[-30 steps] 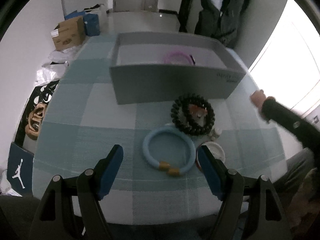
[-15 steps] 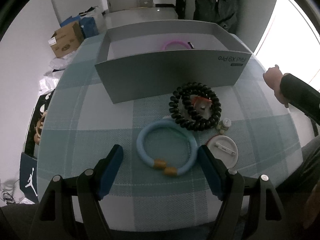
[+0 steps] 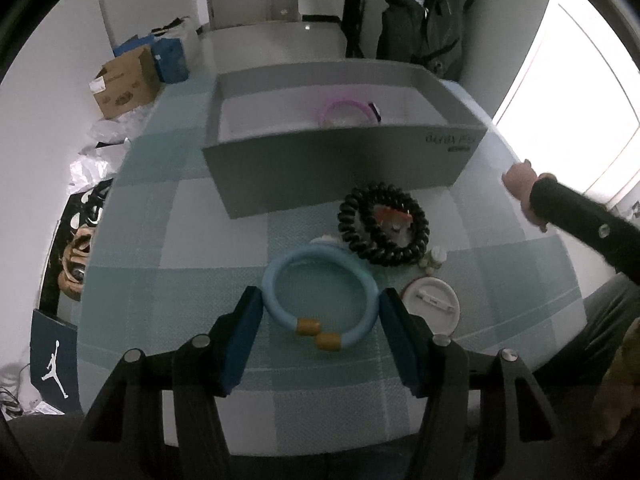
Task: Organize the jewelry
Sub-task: 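Grasp the light blue ring with the left gripper while the right gripper lifts the figurine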
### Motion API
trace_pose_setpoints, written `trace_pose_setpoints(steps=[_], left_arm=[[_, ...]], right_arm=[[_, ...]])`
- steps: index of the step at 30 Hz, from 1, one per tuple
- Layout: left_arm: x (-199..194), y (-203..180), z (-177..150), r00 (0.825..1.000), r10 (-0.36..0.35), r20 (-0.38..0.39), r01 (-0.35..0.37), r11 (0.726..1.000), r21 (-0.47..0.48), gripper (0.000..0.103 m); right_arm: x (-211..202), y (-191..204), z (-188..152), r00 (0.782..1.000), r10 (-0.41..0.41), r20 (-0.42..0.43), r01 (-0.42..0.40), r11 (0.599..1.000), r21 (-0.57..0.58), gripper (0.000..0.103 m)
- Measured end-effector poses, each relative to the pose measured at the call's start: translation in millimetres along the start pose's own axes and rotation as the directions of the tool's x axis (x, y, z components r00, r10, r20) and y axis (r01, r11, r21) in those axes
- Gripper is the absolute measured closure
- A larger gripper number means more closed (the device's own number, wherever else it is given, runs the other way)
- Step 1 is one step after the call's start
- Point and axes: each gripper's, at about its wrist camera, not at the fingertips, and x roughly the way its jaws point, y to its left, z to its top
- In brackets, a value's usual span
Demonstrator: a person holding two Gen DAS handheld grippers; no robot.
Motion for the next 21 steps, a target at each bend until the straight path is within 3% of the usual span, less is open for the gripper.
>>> trace_pose_setpoints(steps=[13,21], left_arm=[[-27.0,23.1,13.2,0.993,-0.014,0.118,0.03,0.991,-0.133,0.048],[-42.4,27.2,34.7,0.979,-0.018,0.203,0.047,0.989,-0.139,0.048]], right_arm=[[5.3,6.0,3.0,1.0,0.02,0.006,-0.019,1.0,-0.014,0.077],[8.8,3.8,26.3,0.998,0.048,0.029,-0.048,0.999,0.014,0.077]])
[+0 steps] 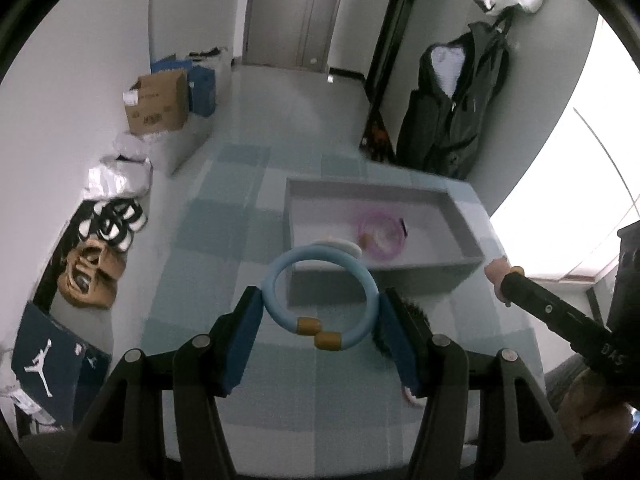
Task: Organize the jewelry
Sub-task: 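Grasp the light blue ring with the left gripper while the right gripper lifts the figurine, then carry the blue ring and figurine over the grey box and open both grippers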
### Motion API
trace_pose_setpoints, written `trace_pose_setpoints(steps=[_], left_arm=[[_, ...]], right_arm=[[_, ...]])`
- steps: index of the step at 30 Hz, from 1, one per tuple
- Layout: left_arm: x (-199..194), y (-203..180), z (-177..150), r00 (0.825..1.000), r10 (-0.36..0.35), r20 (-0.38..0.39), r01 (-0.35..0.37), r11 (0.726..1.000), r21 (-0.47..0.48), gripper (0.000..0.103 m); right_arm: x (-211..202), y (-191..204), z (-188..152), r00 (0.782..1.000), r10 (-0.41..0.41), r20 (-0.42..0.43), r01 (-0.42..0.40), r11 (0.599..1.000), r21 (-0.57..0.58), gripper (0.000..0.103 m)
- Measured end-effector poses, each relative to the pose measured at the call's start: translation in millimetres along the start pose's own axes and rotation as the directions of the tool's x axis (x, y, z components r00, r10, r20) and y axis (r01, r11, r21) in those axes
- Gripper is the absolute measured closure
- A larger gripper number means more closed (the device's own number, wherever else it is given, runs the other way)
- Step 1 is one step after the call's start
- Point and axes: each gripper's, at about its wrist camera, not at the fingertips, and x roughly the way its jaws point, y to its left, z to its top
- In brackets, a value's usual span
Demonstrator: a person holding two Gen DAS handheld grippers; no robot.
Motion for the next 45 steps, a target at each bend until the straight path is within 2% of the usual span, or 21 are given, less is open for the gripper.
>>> trace_pose_setpoints(steps=[6,11,20,28,45], left_arm=[[4.0,-1.6,16.2,0.999,-0.053,0.001,0.053,0.999,0.008,0.048],[13.6,-4.1,27.0,0.995,-0.1,-0.027,0.1,0.995,-0.001,0.048],[37.2,-7.8,52.3,0.993,-0.111,-0.043,0.112,0.993,0.023,0.048],[63.0,-7.4,58.3,0.988,-0.139,-0.074,0.138,0.99,-0.013,0.048],[81.4,-13.9,60.4,0.977,-0.171,-0.127,0.173,0.985,0.007,0.048]], right_arm=[[6.4,0.7,27.0,1.0,0.024,0.009,-0.024,1.0,0.002,0.077],[22.6,0.8,46.0,1.0,0.022,-0.022,-0.023,0.999,-0.023,0.077],[55.6,-0.8,78.7,0.998,0.033,-0.059,-0.037,0.997,-0.069,0.077],[78.6,-14.8,81.4,0.995,0.038,-0.094,-0.042,0.998,-0.048,0.077],[98.6,-33.9,82.4,0.989,0.047,-0.143,-0.049,0.999,-0.007,0.077]])
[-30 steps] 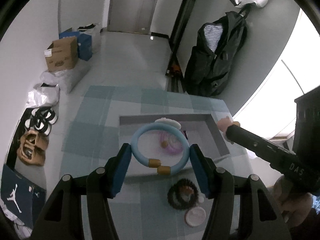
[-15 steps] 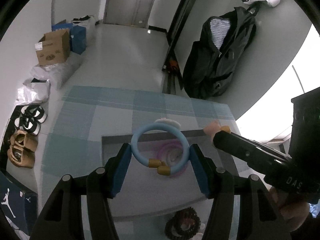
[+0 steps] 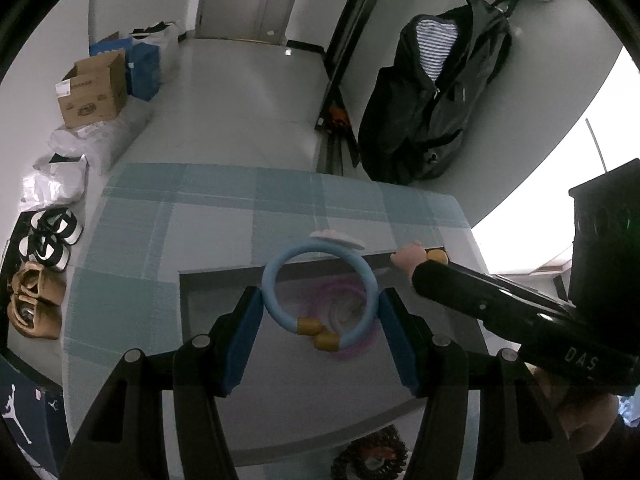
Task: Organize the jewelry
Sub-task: 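Carry the blue ring and figurine over the grey box and open both grippers, then withdraw both grippers from the box toward the bead bracelet and pin badge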
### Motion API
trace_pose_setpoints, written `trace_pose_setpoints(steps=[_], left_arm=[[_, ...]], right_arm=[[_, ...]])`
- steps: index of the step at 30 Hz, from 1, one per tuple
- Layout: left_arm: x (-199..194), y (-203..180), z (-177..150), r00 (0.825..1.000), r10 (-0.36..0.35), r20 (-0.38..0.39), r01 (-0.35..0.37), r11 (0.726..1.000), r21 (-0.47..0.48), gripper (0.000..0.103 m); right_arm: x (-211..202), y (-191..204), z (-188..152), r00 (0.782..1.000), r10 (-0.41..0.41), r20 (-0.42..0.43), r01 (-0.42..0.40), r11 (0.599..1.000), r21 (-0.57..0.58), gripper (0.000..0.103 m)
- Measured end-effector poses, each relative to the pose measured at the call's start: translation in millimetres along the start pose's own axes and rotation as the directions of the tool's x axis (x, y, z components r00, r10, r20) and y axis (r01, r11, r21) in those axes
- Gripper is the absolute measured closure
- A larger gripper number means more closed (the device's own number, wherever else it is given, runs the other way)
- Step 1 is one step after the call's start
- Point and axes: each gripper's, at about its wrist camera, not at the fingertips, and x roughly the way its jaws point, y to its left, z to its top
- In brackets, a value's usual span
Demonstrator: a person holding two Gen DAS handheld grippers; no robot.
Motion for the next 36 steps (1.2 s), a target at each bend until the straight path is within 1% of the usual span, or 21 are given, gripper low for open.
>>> trace_pose_setpoints(steps=[4,7,11,15,17,18,19,20,21,22,25,29,33,36], left_arm=[[0.0,-2.4,-1.2,1.0,-0.013,0.003,0.013,1.0,0.012,0.048],[-0.1,-0.8,-1.9,0.999,-0.034,0.001,0.034,0.999,0.001,0.048],[5.4,4.8,-2.4,0.997,-0.058,-0.047,0.057,0.998,-0.037,0.047],[3.4,8.0,-3.9,0.998,-0.051,-0.04,0.049,0.997,-0.053,0.047],[-2.2,6.7,-4.8,0.998,-0.057,-0.021,0.056,0.997,-0.045,0.046],[-4.0,5.9,-5.4,0.998,-0.056,-0.014,0.056,0.998,-0.038,0.042],[-7.0,4.6,-6.6,0.998,-0.055,-0.005,0.055,0.998,-0.029,0.033],[-7.9,4.5,-7.2,0.998,-0.059,-0.001,0.059,0.998,-0.028,0.031],[-9.1,4.7,-8.0,0.998,-0.062,0.004,0.062,0.998,-0.028,0.03],[-9.8,5.0,-9.2,0.998,-0.058,0.005,0.058,0.998,-0.031,0.03],[-9.3,7.1,-10.3,0.999,-0.045,0.0,0.045,0.998,-0.042,0.03],[-16.0,7.3,-11.9,1.0,-0.022,0.015,0.023,0.999,-0.04,0.03],[-25.3,3.3,-15.3,0.999,0.006,0.047,-0.005,1.0,-0.016,0.03],[-32.6,-5.3,-21.1,0.996,0.046,0.077,-0.049,0.998,0.038,0.03]], right_arm=[[1.1,0.9,-0.9,1.0,-0.002,-0.003,0.002,1.0,-0.007,0.077],[1.4,2.3,-2.0,1.0,-0.002,-0.006,0.002,1.0,-0.015,0.076],[0.6,3.3,-3.2,1.0,-0.015,0.001,0.015,1.0,-0.019,0.075],[-1.9,2.8,-4.2,1.0,-0.018,0.012,0.018,1.0,-0.012,0.075],[-3.5,2.3,-4.7,1.0,-0.02,0.019,0.02,1.0,-0.009,0.075],[-4.5,2.4,-5.0,1.0,-0.021,0.023,0.021,1.0,-0.007,0.075],[-5.8,2.6,-5.5,0.999,-0.022,0.027,0.022,1.0,-0.005,0.075],[-7.2,2.8,-6.1,0.999,-0.023,0.031,0.023,1.0,-0.004,0.074],[-8.6,3.3,-6.9,0.999,-0.026,0.034,0.026,1.0,-0.005,0.071],[-9.7,3.7,-7.5,0.999,-0.03,0.035,0.03,1.0,-0.006,0.069],[-13.1,6.1,-9.5,0.998,-0.033,0.047,0.034,0.999,-0.006,0.069],[-22.3,9.4,-12.0,0.997,-0.049,0.063,0.05,0.999,-0.015,0.068],[-31.4,11.6,-14.7,0.995,-0.062,0.08,0.063,0.998,-0.015,0.061],[-38.3,15.7,-17.0,0.994,-0.065,0.084,0.067,0.998,-0.015,0.06]])
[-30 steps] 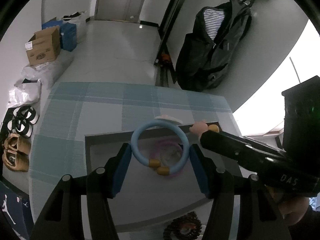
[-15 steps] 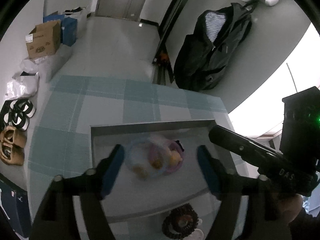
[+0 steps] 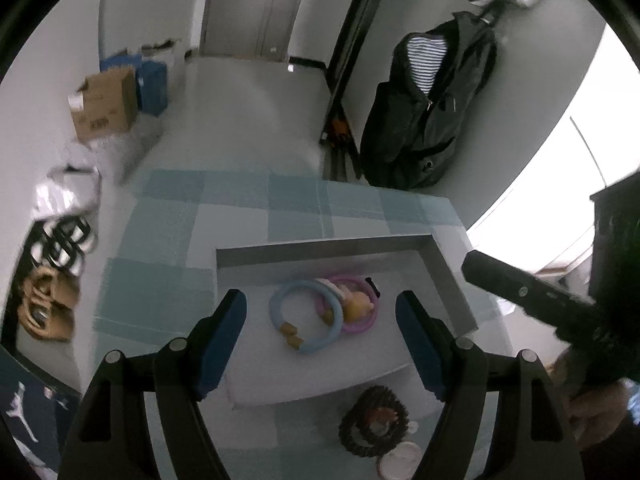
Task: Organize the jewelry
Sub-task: 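Withdraw both grippers from the box toward the bead bracelet and pin badge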
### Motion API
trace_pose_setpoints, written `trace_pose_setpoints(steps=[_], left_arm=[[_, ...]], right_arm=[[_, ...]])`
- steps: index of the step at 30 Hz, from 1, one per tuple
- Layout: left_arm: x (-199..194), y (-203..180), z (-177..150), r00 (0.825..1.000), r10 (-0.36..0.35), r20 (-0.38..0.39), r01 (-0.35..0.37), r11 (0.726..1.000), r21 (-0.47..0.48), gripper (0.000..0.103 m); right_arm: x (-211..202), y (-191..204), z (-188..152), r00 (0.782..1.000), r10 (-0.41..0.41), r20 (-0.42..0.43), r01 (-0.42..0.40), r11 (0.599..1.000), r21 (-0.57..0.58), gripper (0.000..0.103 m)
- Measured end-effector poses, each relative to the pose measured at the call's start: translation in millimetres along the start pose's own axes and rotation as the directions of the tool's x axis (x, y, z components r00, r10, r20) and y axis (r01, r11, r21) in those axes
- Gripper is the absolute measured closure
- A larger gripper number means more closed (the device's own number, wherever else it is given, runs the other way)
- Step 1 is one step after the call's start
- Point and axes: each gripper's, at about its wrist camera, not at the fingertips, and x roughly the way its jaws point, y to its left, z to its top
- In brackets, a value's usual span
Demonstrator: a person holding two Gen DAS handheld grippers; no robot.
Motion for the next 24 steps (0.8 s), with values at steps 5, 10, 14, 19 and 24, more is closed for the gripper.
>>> trace_pose_setpoints(steps=[5,10,14,19,24], left_arm=[[-5.7,-4.8,-9.1,1.0,0.017,0.018,-0.018,0.999,0.035,0.03],[-10.6,-6.3,-17.6,0.999,0.048,0.021,-0.048,0.998,0.044,0.03],[-18.2,-7.2,-25.1,0.998,0.061,0.035,-0.062,0.997,0.037,0.03],[-22.3,-9.3,-36.2,0.996,0.08,0.033,-0.081,0.996,0.029,0.03],[-21.6,-10.2,-50.2,0.996,0.09,0.01,-0.09,0.996,0.015,0.03]], right_arm=[[-9.5,6.9,-6.9,1.0,-0.011,0.008,0.011,1.0,-0.022,0.05],[-17.1,15.6,-14.6,1.0,-0.026,0.004,0.027,0.998,-0.057,0.045],[-22.7,19.9,-23.9,0.999,-0.046,-0.005,0.045,0.996,-0.075,0.042],[-29.7,18.2,-37.9,0.998,-0.065,-0.019,0.064,0.996,-0.07,0.035],[-30.0,18.4,-55.6,0.994,-0.096,-0.053,0.091,0.992,-0.087,0.033]])
